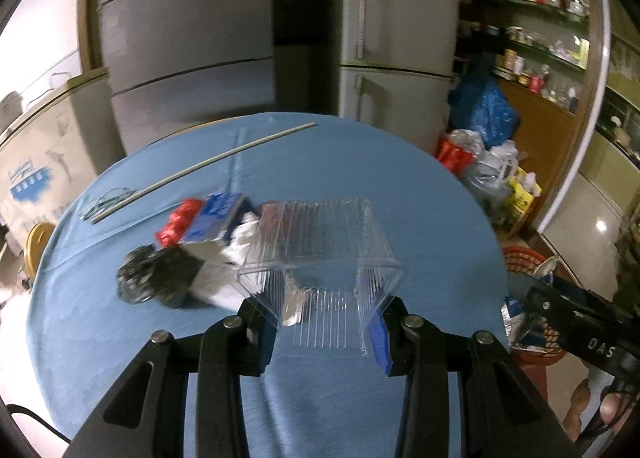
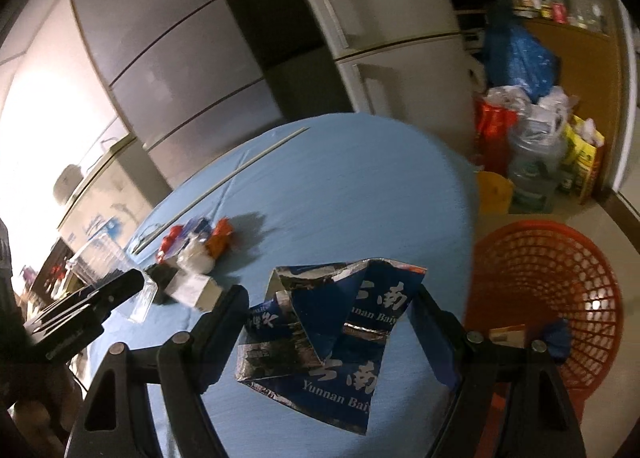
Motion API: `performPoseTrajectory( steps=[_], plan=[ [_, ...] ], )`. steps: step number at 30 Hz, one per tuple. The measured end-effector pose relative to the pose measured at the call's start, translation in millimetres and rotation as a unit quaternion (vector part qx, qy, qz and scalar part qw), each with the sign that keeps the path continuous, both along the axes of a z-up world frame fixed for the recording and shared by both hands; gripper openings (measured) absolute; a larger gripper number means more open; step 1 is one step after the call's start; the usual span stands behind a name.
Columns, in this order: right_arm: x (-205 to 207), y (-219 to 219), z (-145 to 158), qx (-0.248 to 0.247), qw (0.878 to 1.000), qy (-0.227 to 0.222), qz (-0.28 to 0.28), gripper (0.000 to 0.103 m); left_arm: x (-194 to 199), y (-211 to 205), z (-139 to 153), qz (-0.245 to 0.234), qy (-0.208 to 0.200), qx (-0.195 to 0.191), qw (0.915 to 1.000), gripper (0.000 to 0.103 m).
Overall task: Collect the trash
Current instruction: 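Carry both items to the red basket and open both tools to drop them in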
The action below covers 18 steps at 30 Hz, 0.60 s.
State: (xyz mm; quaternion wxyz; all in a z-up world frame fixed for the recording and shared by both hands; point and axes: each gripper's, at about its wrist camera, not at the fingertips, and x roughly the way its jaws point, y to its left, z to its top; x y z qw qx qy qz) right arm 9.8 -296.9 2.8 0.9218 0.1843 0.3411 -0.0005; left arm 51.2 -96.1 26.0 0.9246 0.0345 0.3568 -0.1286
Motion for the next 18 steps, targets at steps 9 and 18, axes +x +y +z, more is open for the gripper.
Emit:
performPoseTrajectory(
  steps=[9, 18],
  plan=[
    [-12.2, -43.8, 4.8, -0.006, 0.998, -0.003, -0.058, 0.083, 8.4, -53.8, 10.1, -0.058, -0.009, -0.001, 0.9983, 0.041],
    [-29.2, -91.9, 5.1, -0.015, 0.993, 0.003, -0.119, 0.083, 14.9, -100.2, 6.0, -0.108, -0.003, 0.005, 0.9942, 0.041]
  ],
)
